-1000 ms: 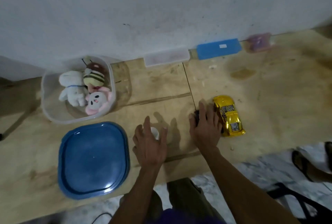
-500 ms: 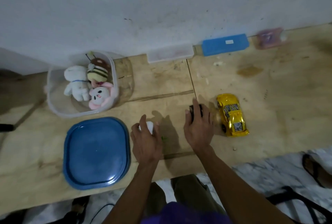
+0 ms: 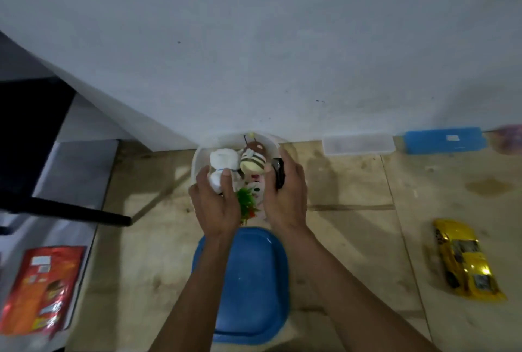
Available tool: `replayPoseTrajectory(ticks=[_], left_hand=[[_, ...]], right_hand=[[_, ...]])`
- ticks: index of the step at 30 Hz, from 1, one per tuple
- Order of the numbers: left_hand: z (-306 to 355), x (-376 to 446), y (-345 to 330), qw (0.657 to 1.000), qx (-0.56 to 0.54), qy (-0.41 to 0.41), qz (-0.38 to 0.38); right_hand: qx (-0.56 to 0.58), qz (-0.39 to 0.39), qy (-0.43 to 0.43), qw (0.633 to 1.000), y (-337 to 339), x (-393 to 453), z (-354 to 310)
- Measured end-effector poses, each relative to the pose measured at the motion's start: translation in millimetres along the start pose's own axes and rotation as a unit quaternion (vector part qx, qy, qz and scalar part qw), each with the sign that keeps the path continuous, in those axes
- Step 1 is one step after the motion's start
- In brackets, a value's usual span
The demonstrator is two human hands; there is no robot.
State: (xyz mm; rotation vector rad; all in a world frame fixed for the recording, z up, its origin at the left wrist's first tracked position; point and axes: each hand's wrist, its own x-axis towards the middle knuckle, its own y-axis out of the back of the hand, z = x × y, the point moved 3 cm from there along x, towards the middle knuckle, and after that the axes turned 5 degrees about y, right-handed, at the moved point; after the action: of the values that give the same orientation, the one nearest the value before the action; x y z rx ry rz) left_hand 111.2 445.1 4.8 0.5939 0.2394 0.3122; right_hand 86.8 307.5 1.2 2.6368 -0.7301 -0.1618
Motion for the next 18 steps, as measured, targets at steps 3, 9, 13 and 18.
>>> replayPoseTrajectory(ticks=[3,9,13,18], left_hand=[[-13.1,45.3,-5.9,0.997,0.063,-0.011,-0.041],[-46.1,79.5,-33.4,0.973,0.176,0.008,-0.148],[-57.5,79.9,-37.5,0.966,0.175,-0.043,-0.182],[-53.1,78.0,-30.1,0.951,0.212,-0.148,-0.169]], right_hand=[[-0.018,-0.021,-0.002,1.0,-43.8,18.2,-9.4],[-0.118,-0.082,-0.077,0.987,-82.9,40.7,15.2],[-0.108,-0.095,-0.092,0.985,-81.0,42.9,22.5],[-0.11,-0.064,-0.069,0.989,-65.6,39.5,11.9]])
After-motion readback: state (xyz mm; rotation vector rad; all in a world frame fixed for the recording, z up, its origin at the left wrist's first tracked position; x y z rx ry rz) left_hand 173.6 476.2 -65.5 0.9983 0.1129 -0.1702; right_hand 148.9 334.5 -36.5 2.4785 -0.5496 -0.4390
